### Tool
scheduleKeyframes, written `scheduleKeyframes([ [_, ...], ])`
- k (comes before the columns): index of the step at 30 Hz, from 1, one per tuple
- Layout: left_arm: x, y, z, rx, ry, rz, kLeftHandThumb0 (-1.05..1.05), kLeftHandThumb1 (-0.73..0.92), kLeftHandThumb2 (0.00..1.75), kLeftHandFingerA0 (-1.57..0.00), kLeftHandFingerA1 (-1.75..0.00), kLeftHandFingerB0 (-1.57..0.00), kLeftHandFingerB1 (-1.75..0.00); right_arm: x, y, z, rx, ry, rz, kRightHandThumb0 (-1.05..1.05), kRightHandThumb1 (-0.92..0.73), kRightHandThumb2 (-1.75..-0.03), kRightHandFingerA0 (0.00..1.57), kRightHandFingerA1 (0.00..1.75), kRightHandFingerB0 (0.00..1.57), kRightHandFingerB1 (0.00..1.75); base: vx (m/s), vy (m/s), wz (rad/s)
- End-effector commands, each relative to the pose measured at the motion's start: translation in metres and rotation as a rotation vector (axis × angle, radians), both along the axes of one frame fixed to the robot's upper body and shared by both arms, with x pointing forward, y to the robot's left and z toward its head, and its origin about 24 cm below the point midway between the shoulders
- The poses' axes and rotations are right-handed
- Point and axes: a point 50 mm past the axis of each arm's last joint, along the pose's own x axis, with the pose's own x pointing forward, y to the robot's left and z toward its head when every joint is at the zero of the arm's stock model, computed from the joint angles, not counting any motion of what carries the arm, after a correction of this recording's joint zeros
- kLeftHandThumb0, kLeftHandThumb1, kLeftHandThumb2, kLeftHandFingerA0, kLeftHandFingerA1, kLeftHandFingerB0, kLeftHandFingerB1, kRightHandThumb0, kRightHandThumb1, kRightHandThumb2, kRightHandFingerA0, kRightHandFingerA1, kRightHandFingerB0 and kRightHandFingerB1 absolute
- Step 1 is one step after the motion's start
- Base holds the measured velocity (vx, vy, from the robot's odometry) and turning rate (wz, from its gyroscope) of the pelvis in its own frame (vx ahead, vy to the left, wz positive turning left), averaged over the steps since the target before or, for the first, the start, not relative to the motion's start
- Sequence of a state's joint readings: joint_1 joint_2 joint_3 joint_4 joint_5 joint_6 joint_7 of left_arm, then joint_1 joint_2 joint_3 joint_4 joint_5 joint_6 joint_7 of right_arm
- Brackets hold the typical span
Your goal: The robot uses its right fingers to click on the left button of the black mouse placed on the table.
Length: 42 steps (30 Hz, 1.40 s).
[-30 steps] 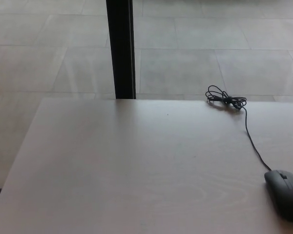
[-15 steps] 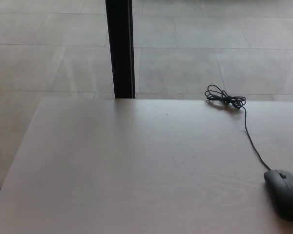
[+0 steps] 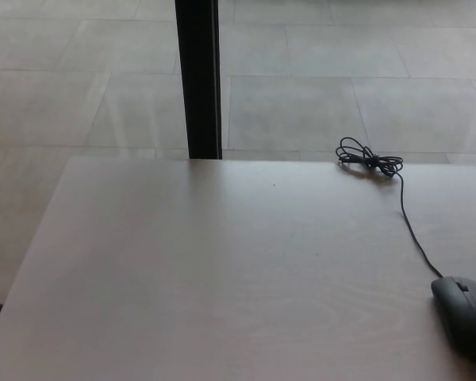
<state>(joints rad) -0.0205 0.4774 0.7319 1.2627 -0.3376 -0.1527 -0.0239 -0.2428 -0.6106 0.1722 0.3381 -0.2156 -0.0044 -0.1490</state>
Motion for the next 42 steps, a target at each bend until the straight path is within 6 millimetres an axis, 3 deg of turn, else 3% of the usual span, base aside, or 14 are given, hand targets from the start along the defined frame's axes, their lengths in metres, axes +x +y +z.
scheduleKeyframes([
  [1,-0.003,0.007,0.005,-0.008,0.000,0.019,-0.91,0.76,0.84,-0.67,-0.61,-0.51,-0.50,-0.003,-0.002,-0.016,-0.235,0.091,0.094,-0.80,-0.87,-0.67,0.41,0.47,0.35,0.31,0.00,0.000,0.00],
  [11,-0.001,0.008,0.007,0.002,0.004,0.017,-0.93,0.75,0.86,-0.70,-0.62,-0.54,-0.51,0.007,0.010,-0.012,-0.329,0.056,0.144,-0.83,-0.78,-0.73,0.38,0.49,0.33,0.33,0.00,0.000,0.00],
  [12,-0.001,0.008,0.007,-0.002,0.000,0.016,-0.93,0.75,0.86,-0.70,-0.62,-0.53,-0.50,0.008,0.012,-0.012,-0.347,0.041,0.162,-0.78,-0.70,-1.08,0.38,0.60,0.27,0.45,0.00,0.000,0.00],
  [13,0.000,0.008,0.007,-0.008,-0.008,0.017,-0.93,0.75,0.85,-0.70,-0.62,-0.52,-0.50,0.008,0.014,-0.012,-0.356,0.042,0.169,-0.76,-0.84,-0.66,0.36,0.49,0.37,0.32,0.00,0.000,0.00],
  [15,0.000,0.008,0.007,-0.009,-0.003,0.009,-0.93,0.75,0.86,-0.71,-0.62,-0.53,-0.50,0.012,0.021,-0.010,-0.404,0.052,0.204,-0.81,-0.73,-1.08,0.29,0.56,0.28,0.46,0.00,0.000,0.00],
  [18,0.000,0.008,0.007,-0.011,-0.007,0.006,-0.92,0.75,0.86,-0.72,-0.62,-0.53,-0.50,0.014,0.027,-0.009,-0.425,0.034,0.224,-0.77,-0.85,-0.66,0.33,0.49,0.37,0.32,0.00,0.000,0.00],
  [19,0.000,0.008,0.007,-0.010,-0.011,0.002,-0.88,0.92,0.68,-0.73,-0.57,-0.55,-0.45,0.016,0.030,-0.009,-0.427,0.031,0.233,-0.82,-0.73,-1.10,0.27,0.56,0.30,0.47,0.00,0.000,0.00],
  [22,0.001,0.008,0.007,-0.001,-0.005,0.001,-0.93,0.75,0.86,-0.71,-0.61,-0.54,-0.50,0.019,0.038,-0.006,-0.450,-0.001,0.261,-0.83,-0.74,-1.12,0.27,0.56,0.29,0.47,0.00,0.000,0.00],
  [25,-0.002,0.009,0.008,-0.005,-0.010,0.010,-0.88,0.92,0.68,-0.74,-0.57,-0.56,-0.45,0.021,0.045,-0.006,-0.469,0.015,0.279,-0.79,-0.87,-0.67,0.33,0.50,0.37,0.32,0.00,0.000,0.00],
  [28,-0.002,0.008,0.007,-0.002,0.003,0.001,-0.88,0.92,0.69,-0.74,-0.55,-0.55,-0.44,0.018,0.044,-0.008,-0.491,0.018,0.287,-0.81,-0.72,-1.10,0.26,0.55,0.31,0.48,0.00,0.000,0.00],
  [34,-0.002,0.009,0.008,-0.007,-0.012,0.007,-0.89,0.92,0.68,-0.73,-0.57,-0.57,-0.45,0.015,0.035,-0.014,-0.491,0.015,0.269,-0.80,-0.71,-1.09,0.28,0.55,0.35,0.49,0.00,0.000,0.00],
  [35,-0.002,0.009,0.008,-0.007,-0.010,0.009,-0.89,0.92,0.68,-0.72,-0.57,-0.58,-0.46,0.014,0.035,-0.015,-0.491,0.013,0.270,-0.75,-0.84,-0.65,0.37,0.49,0.41,0.34,0.00,0.000,0.00],
  [36,-0.002,0.009,0.007,-0.009,-0.009,0.013,-0.94,0.75,0.87,-0.72,-0.63,-0.55,-0.51,0.012,0.034,-0.016,-0.493,0.014,0.272,-0.77,-0.70,-1.08,0.28,0.55,0.35,0.50,0.00,0.000,0.00],
  [42,-0.003,0.008,0.007,-0.010,-0.013,0.005,-0.89,0.92,0.68,-0.73,-0.56,-0.58,-0.45,0.009,0.039,-0.022,-0.501,0.035,0.284,-0.77,-0.70,-1.08,0.27,0.54,0.37,0.50,0.00,0.000,0.00],
])
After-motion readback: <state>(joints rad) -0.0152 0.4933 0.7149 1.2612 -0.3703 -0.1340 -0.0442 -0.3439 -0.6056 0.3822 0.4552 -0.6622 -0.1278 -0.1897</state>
